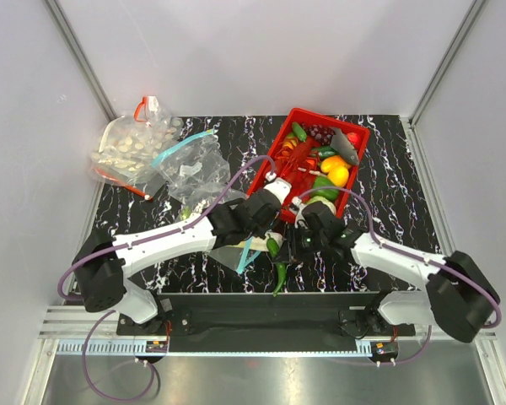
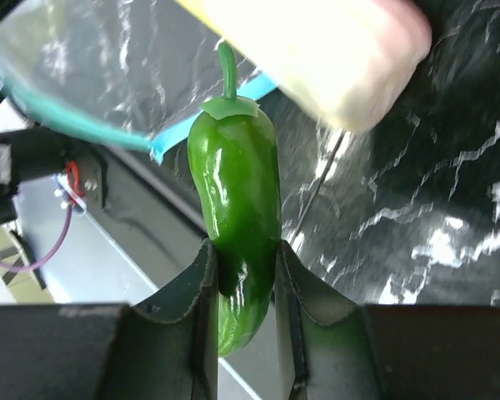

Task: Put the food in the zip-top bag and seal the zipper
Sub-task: Place the fake vegetable in the zipper food storage bag.

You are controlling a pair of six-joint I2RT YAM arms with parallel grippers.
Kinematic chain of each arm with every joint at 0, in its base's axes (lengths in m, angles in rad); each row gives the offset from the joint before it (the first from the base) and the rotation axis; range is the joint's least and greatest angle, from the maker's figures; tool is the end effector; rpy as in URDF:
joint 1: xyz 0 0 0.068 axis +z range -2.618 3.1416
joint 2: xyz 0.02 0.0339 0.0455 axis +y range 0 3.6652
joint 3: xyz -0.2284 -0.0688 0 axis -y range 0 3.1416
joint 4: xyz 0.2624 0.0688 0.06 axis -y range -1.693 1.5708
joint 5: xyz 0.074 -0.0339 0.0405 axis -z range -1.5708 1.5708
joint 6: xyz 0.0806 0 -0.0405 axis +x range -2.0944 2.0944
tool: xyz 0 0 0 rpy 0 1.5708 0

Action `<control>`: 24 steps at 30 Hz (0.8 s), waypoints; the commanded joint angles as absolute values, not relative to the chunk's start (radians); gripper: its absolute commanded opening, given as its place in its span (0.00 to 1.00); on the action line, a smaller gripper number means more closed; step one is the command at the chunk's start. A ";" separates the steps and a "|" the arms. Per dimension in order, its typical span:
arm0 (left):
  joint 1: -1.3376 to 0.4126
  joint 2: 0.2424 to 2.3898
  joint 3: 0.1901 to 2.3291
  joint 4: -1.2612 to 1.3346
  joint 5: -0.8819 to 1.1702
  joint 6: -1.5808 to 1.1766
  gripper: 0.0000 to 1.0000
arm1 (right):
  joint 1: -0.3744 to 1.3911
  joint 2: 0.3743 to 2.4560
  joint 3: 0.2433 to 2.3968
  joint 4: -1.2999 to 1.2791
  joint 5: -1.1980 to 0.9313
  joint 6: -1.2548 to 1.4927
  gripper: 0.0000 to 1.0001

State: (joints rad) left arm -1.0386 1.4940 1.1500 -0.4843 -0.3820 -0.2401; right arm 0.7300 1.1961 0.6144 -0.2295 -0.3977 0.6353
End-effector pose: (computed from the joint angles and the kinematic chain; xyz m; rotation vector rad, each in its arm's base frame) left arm 0.2138 -0.3039 0.1996 0.7422 2.2091 -0.1792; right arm 0.1958 0.2172 0.1245 -0.3310 2.5794 1.0581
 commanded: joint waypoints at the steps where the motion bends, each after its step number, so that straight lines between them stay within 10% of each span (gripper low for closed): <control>1: -1.034 1.441 1.166 -0.457 -0.347 -0.245 0.00 | 0.755 1.358 0.714 -0.022 -0.329 0.634 0.00; 7: -1.020 1.411 1.135 -0.442 -0.321 -0.264 0.00 | 0.784 1.471 0.779 0.156 -0.275 0.633 0.13; 11: -1.009 1.397 1.109 -0.433 -0.313 -0.275 0.00 | 0.798 1.451 0.692 0.314 -0.232 0.681 0.71; 24: -1.000 1.402 1.109 -0.434 -0.330 -0.261 0.00 | 0.981 1.192 0.503 0.083 -0.040 0.706 0.57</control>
State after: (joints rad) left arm -1.0019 1.4258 1.1023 -0.4755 -0.3256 -0.2623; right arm 0.8951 1.2198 0.5106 0.1425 -0.1501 0.7082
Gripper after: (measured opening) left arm 0.005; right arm 0.571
